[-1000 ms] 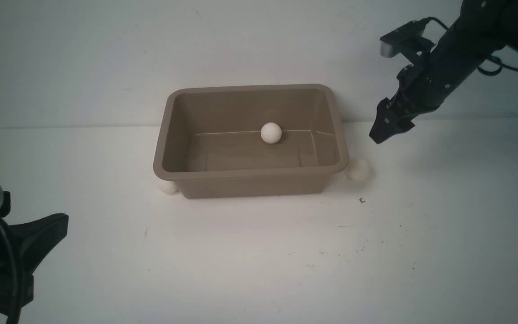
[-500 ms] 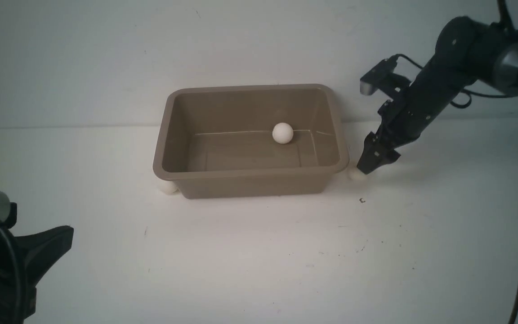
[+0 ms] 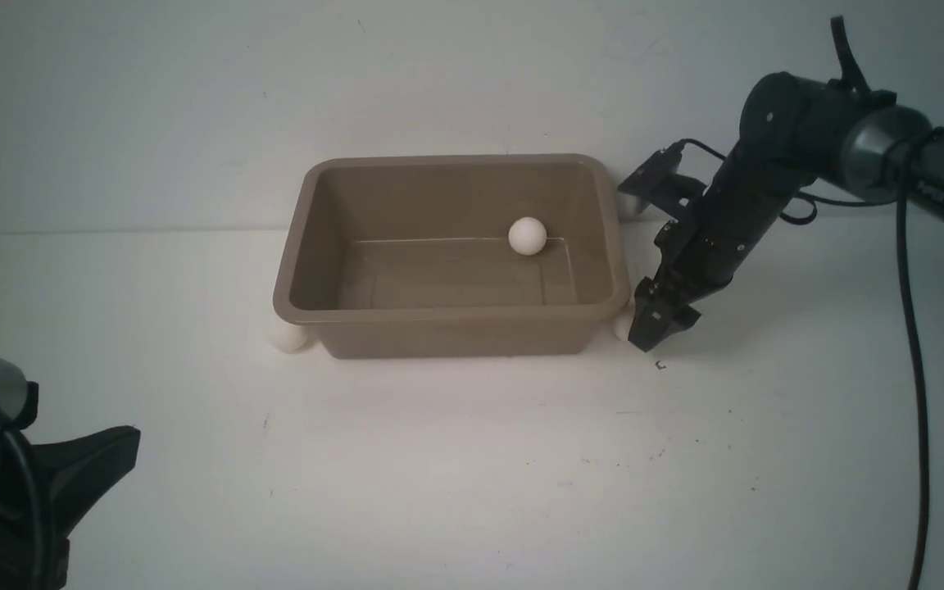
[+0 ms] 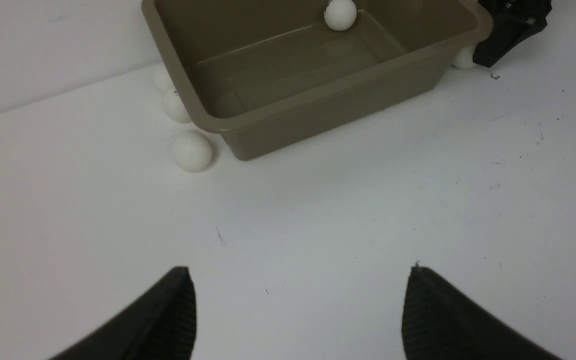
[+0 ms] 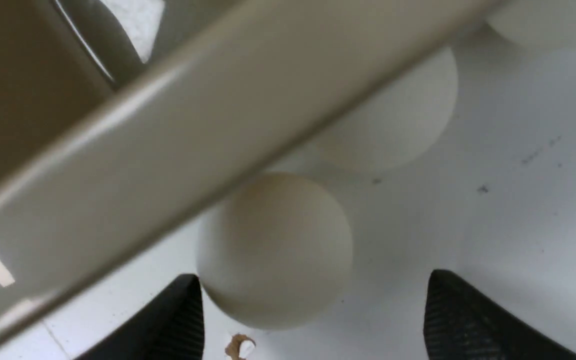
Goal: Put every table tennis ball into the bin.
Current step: Use the right arm to clamp the table tennis ball closest to it
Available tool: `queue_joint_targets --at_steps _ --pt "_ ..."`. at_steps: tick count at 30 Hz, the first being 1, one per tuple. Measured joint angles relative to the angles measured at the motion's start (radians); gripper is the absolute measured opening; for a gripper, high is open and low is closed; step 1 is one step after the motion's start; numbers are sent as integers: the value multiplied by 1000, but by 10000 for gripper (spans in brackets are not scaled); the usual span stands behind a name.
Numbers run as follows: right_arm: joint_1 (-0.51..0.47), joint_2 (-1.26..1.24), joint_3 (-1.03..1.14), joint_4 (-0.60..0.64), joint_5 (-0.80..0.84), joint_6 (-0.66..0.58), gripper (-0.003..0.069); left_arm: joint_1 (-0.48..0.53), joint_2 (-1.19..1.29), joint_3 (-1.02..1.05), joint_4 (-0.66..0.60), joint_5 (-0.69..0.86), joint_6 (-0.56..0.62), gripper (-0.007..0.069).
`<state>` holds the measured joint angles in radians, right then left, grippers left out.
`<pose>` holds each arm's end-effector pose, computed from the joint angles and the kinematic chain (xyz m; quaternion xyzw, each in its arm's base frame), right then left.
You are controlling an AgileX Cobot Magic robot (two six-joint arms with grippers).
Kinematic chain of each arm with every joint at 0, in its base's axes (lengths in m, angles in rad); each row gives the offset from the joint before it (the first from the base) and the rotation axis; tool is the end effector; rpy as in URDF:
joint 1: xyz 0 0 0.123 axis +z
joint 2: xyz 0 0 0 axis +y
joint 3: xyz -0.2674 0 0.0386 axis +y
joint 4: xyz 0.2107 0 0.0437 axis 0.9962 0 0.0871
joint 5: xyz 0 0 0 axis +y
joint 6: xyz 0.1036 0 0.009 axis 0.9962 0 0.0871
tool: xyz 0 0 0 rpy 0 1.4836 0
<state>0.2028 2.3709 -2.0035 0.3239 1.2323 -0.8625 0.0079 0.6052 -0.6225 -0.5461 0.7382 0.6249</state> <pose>0.4232 0.1189 0.1478 -0.4587 0.8748 0.1360 0.0770 0.0950 -0.0356 0.3027 0.1694 0.8478 -0.1042 0.4917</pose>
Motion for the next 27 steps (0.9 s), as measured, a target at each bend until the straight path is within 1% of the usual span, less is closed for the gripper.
queue_joint_targets --at_steps 6,13,20,24,27 --pt "0 0 0 22 -2 21 492 0 0 0 0 5 0 499" --pt "0 0 0 41 -3 64 486 0 0 0 0 11 0 499" --pt "0 0 0 41 -40 89 479 0 0 0 0 17 0 499" --pt "0 0 0 41 -60 123 435 0 0 0 0 17 0 499" --pt "0 0 0 43 -63 133 363 0 0 0 0 18 0 499"
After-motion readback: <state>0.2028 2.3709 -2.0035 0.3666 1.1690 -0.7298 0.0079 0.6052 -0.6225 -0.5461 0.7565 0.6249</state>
